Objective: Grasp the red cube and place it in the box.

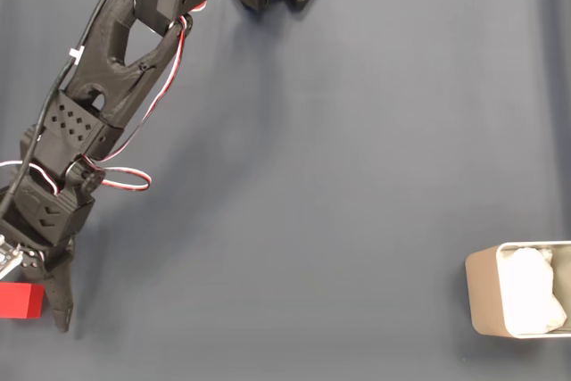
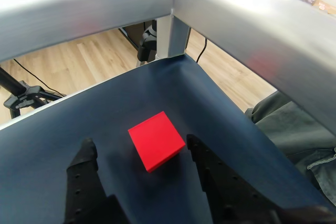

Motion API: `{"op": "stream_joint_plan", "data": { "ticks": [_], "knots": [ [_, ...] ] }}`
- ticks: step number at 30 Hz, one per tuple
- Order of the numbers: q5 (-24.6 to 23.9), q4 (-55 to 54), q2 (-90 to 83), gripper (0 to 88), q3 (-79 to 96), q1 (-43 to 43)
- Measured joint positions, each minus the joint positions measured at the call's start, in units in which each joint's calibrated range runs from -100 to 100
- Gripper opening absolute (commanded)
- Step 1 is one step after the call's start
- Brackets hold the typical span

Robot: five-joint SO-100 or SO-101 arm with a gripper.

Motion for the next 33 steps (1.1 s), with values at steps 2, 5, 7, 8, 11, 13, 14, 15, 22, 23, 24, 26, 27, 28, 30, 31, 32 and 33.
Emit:
{"op": "stream_joint_plan", "data": {
  "ticks": [2,5,7,8,11,13,14,15,22,23,24,26,27,28,30,31,32,33],
  "knots": [
    [0.0,-0.08,0.35,39.8,-0.9,-0.07],
    [-0.1,-0.08,0.78,39.8,-1.63,-0.07],
    [-0.39,-0.08,0.78,39.8,-1.63,-0.07],
    [-0.49,-0.08,0.78,39.8,-1.63,-0.07],
    [-0.68,-0.08,0.78,39.7,-1.54,-0.07],
    [-0.98,-0.08,0.78,39.6,0.09,-0.07],
    [-1.12,-0.08,0.78,39.5,0.72,-0.22],
    [-1.22,-0.08,0.78,39.5,1.54,-0.37],
    [-1.42,-0.08,-0.17,39.6,3.16,-1.04],
    [-1.42,-0.08,-0.17,39.6,3.16,-1.11],
    [-1.42,-0.08,-0.17,39.6,3.16,-1.19],
    [-1.42,-0.08,-0.17,39.5,3.16,-1.26],
    [-1.42,-0.08,-0.17,39.5,3.16,-1.41],
    [-1.42,-0.08,-0.17,39.6,3.16,-1.41],
    [-1.47,-0.08,-0.17,39.7,3.16,-1.63],
    [-1.56,-0.08,-0.17,39.7,3.16,-1.78],
    [-1.66,-0.08,-0.17,39.7,3.16,-1.85],
    [-1.71,-0.08,-0.26,39.7,3.16,-2.0]
  ]
}}
